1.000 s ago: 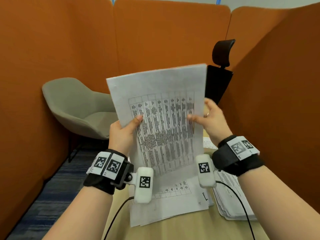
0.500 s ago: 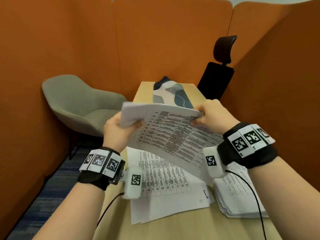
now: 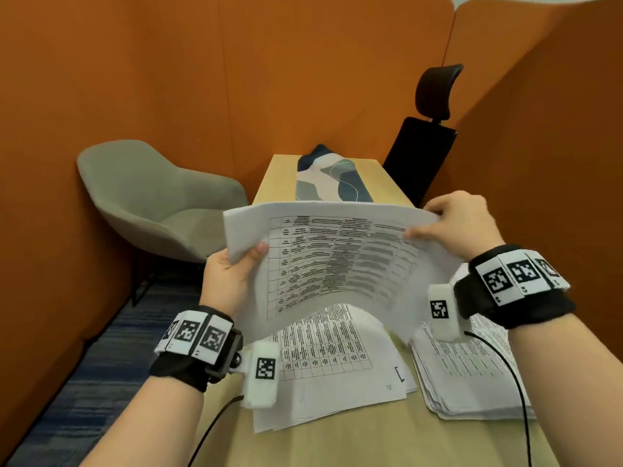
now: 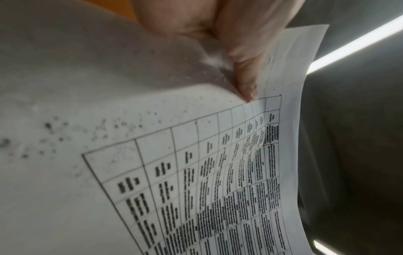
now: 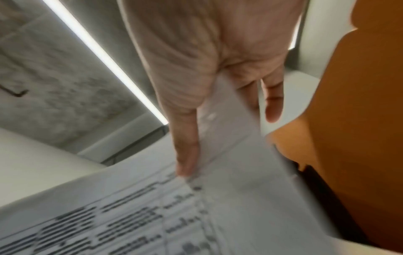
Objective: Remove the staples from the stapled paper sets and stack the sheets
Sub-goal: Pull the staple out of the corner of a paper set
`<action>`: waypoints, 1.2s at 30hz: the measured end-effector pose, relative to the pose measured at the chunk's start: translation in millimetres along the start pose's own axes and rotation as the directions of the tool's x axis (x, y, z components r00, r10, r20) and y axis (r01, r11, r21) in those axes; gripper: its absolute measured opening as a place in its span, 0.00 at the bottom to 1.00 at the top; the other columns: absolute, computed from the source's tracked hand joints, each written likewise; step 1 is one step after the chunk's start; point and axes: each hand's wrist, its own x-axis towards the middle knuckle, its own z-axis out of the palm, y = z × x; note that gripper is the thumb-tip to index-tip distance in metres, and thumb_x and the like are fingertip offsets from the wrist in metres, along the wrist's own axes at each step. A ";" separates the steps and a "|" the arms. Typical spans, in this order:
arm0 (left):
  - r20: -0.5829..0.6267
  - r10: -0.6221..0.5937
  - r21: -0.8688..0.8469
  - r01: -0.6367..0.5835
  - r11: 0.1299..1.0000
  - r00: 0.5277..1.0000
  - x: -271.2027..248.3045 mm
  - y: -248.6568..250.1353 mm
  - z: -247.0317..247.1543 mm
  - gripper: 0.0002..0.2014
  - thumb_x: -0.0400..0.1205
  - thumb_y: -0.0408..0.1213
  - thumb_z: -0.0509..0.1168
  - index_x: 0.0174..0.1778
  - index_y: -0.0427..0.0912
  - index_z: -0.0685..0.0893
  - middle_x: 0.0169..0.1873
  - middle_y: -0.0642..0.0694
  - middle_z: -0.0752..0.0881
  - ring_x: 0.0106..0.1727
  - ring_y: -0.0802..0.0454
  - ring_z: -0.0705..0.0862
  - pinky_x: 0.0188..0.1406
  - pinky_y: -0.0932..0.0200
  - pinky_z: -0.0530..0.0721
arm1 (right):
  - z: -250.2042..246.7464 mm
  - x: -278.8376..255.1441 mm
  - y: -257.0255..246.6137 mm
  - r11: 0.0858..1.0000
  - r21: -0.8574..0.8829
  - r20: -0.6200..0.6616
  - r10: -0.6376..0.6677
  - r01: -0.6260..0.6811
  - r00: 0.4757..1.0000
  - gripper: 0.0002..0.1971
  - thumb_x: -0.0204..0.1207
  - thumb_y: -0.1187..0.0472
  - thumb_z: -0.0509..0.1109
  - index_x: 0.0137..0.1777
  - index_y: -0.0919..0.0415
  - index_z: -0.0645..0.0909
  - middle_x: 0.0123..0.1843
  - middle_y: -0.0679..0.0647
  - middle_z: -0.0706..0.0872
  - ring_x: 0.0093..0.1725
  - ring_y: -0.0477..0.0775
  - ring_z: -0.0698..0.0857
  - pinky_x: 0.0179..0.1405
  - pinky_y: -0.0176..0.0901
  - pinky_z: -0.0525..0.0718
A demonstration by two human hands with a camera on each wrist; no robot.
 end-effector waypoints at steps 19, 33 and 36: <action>-0.125 0.056 -0.040 -0.061 0.997 0.991 2.8 -8.5 -5.9 0.06 0.78 0.30 0.68 0.43 0.47 0.85 0.34 0.59 0.90 0.39 0.64 0.88 0.35 0.69 0.85 | 57.8 -18.3 23.5 0.539 0.831 0.138 0.042 -0.138 0.990 0.07 0.74 0.67 0.70 0.48 0.54 0.83 0.48 0.48 0.89 0.45 0.45 0.89 0.49 0.48 0.86; -0.222 -0.073 0.128 0.103 0.986 0.972 6.9 -35.1 -18.7 0.13 0.74 0.33 0.73 0.53 0.35 0.86 0.45 0.42 0.88 0.47 0.47 0.86 0.52 0.53 0.82 | 75.0 -25.4 9.8 0.328 0.919 0.172 0.163 -0.218 0.971 0.10 0.67 0.61 0.77 0.46 0.61 0.83 0.41 0.55 0.92 0.41 0.56 0.90 0.44 0.56 0.89; -0.176 -0.013 0.177 0.044 0.983 0.984 15.1 -21.3 -20.7 0.12 0.75 0.34 0.72 0.53 0.37 0.85 0.47 0.43 0.87 0.47 0.50 0.86 0.47 0.58 0.83 | 56.8 -19.8 18.2 0.331 0.923 0.129 0.213 -0.196 0.968 0.08 0.72 0.73 0.70 0.46 0.60 0.81 0.37 0.54 0.91 0.35 0.51 0.90 0.31 0.46 0.88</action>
